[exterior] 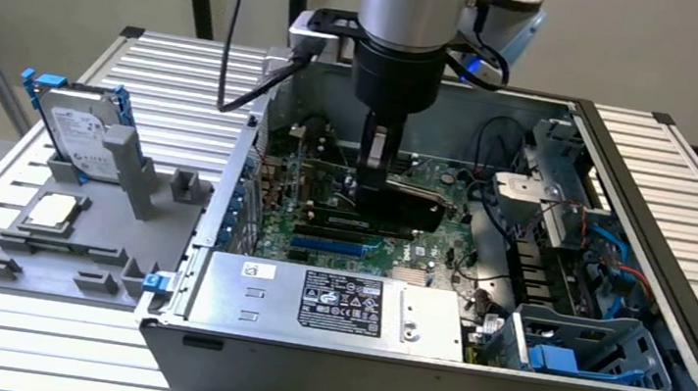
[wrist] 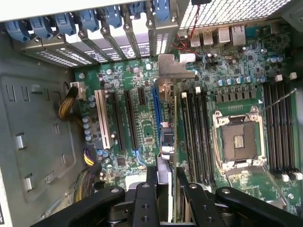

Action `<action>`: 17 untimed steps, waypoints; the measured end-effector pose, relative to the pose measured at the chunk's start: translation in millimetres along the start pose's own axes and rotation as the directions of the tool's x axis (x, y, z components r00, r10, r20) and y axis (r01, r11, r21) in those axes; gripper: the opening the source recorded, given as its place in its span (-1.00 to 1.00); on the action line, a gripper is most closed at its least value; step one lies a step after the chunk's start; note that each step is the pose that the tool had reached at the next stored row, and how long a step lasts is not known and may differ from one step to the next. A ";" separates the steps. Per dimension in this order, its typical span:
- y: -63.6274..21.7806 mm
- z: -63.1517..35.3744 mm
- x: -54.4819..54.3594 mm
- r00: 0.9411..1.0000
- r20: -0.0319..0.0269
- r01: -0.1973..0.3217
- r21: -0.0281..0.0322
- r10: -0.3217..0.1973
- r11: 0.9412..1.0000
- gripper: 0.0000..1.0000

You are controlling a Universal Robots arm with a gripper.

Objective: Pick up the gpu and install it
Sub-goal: 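Insert the gpu into the slot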

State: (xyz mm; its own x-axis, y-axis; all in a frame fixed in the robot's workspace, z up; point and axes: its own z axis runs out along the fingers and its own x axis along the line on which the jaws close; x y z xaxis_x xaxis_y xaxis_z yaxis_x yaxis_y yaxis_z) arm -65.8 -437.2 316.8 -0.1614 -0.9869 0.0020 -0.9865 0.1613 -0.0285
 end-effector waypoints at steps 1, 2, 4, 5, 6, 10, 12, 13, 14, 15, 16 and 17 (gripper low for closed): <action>2.9 1.5 0.8 1.000 0.000 0.001 0.000 -0.001 1.000 -0.47; 5.9 3.1 1.7 1.000 0.000 0.003 0.000 -0.003 1.000 -0.47; 11.0 5.8 3.4 1.000 0.001 0.006 0.000 -0.006 1.000 -0.47; 12.9 6.8 4.4 1.000 0.001 0.008 0.000 -0.008 1.000 -0.47; 14.4 7.6 5.6 1.000 0.002 0.010 0.000 -0.010 1.000 -0.47; 19.5 10.3 10.1 1.000 0.004 0.023 -0.001 -0.023 1.000 -0.47; 23.3 12.3 12.0 1.000 0.006 0.029 -0.001 -0.029 1.000 -0.47; 25.1 13.2 13.0 0.999 0.007 0.033 -0.001 -0.033 0.999 -0.47; 26.9 14.1 13.9 0.999 0.008 0.036 -0.001 -0.036 0.999 -0.47; 28.7 15.1 14.8 0.999 0.009 0.039 -0.001 -0.039 0.999 -0.47; 30.9 15.9 15.8 0.999 0.010 0.042 -0.001 -0.042 0.999 -0.47; 33.2 16.7 16.6 0.999 0.011 0.046 -0.001 -0.046 0.999 -0.47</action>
State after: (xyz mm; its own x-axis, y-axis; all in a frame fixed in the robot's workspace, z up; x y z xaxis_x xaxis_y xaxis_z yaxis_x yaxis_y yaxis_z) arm -100.8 -448.4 299.2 -0.1158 -0.9932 -0.0073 -0.9929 0.1159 -0.0273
